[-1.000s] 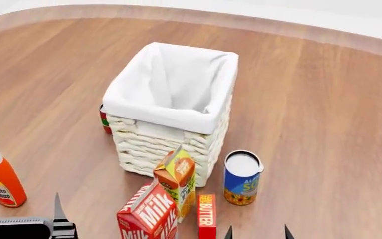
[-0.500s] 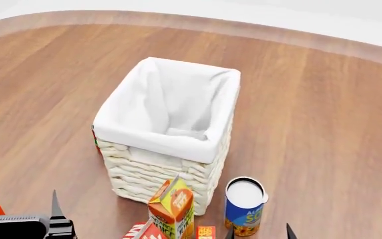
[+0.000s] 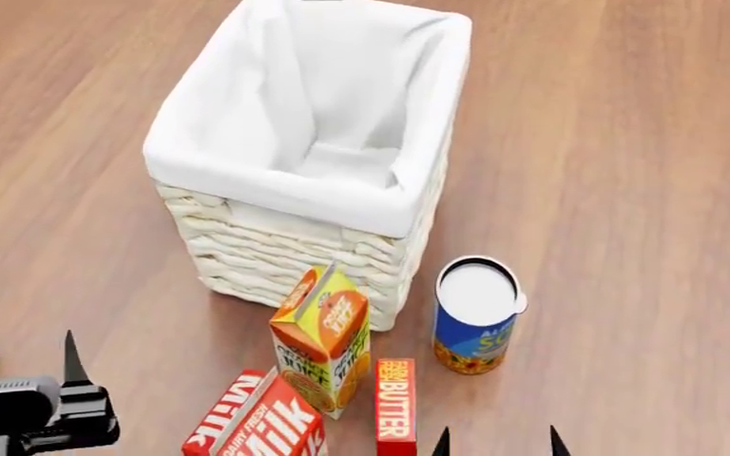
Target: Pick up the butter and put it in the basket.
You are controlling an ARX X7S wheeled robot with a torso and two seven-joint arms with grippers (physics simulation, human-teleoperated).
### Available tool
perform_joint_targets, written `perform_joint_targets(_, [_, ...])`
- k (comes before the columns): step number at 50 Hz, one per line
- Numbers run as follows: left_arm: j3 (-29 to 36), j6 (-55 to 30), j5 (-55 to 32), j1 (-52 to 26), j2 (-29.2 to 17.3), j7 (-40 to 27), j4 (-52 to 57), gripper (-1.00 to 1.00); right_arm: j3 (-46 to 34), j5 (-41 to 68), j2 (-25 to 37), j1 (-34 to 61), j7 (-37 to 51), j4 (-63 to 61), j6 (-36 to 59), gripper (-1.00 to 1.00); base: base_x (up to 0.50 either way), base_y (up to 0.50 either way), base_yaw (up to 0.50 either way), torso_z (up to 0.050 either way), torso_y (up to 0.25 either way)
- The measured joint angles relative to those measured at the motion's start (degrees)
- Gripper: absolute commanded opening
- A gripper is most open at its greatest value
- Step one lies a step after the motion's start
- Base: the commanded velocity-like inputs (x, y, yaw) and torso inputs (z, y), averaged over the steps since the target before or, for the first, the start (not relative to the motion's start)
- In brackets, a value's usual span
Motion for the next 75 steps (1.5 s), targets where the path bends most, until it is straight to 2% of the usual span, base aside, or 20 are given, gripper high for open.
perform_joint_targets(17, [-10.92,-11.82,-8.43,-6.49,-4.04,-3.39,8.61,1.00,-0.42,0.27,0.49,-0.35,0.72,-0.62,0.11,1.00,0.00,0.00,0.00,0.000,0.000])
perform_joint_targets(27, [-14.18,-15.17,-11.07,-8.25,-5.06,-4.67,10.36,1.00,-0.36,1.02,0.85,-1.52,0.85,-1.19,-1.14,1.00,0.00,0.00,0.00,0.000,0.000])
perform_joint_targets(45, [-16.18,-18.01,-13.43,-6.92,-6.31,-5.45,14.69,1.00,-1.20,1.39,0.71,-6.72,1.15,-1.23,-8.37,1.00,0.00,0.00,0.00,0.000,0.000])
perform_joint_targets(75, [-16.70,-18.20,-14.22,-6.69,-6.83,-6.20,15.89,1.00,-3.63,0.63,0.39,-4.91,1.51,-0.27,-9.44,1.00,0.00,0.00,0.00,0.000,-0.049])
